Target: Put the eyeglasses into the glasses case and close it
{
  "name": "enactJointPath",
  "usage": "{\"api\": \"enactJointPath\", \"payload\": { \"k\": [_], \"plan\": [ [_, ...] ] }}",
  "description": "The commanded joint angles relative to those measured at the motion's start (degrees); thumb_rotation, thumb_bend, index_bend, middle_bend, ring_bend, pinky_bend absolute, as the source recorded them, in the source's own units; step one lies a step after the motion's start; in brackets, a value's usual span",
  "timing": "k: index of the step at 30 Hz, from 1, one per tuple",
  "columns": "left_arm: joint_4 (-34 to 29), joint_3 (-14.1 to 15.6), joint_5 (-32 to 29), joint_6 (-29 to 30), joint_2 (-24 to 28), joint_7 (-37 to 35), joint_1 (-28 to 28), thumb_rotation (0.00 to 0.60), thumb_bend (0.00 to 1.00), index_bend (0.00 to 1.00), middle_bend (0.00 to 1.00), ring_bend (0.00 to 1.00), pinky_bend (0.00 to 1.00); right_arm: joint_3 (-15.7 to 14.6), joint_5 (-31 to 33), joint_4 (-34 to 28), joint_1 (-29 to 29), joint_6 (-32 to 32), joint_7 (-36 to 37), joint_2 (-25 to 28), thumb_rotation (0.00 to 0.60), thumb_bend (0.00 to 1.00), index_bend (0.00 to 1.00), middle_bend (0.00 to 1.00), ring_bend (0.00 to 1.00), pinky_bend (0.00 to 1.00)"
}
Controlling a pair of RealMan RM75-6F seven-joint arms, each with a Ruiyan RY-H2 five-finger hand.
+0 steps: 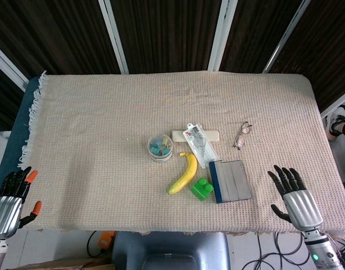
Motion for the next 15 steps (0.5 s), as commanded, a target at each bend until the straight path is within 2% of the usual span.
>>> {"api": "enactJointPath", "payload": {
  "k": [1, 8, 12, 15],
  "plan": [
    [0.15, 0.02, -0.08, 0.13, -0.09, 0.05, 0.04, 0.6, 0.37, 0.0, 0.0, 0.0, 0.03, 0.08, 0.22, -0.09, 0.06, -0.2, -0.05, 0.02, 0.6, 0.35, 0.1, 0.0, 0.0, 0.0],
    [-0.22, -0.1, -0.63, 0.2, 0.12, 0.27, 0.18, 0.6, 0.37, 0.0, 0.0, 0.0, 0.03, 1.84, 2.27, 1.02, 1.36, -1.87, -0.56, -0.67, 0.6, 0.35, 0.1, 0.0, 0.0, 0.0],
    [0.0, -0.21, -1.1, 0.11, 0.2, -0.18, 0.23, 0.6, 0.37, 0.0, 0.0, 0.0, 0.03, 5.2, 2.04, 7.94, 5.67, -4.14, -1.17, -3.87, 0.6, 0.35, 0.16, 0.0, 0.0, 0.0],
    [0.09, -0.44, -1.59, -0.24, 0.23, -0.5, 0.05, 0.6, 0.37, 0.0, 0.0, 0.0, 0.03, 7.19, 2.07, 13.01, 10.37, -8.9, -3.92, -4.83, 0.6, 0.35, 0.22, 0.0, 0.0, 0.0]
  ]
}}
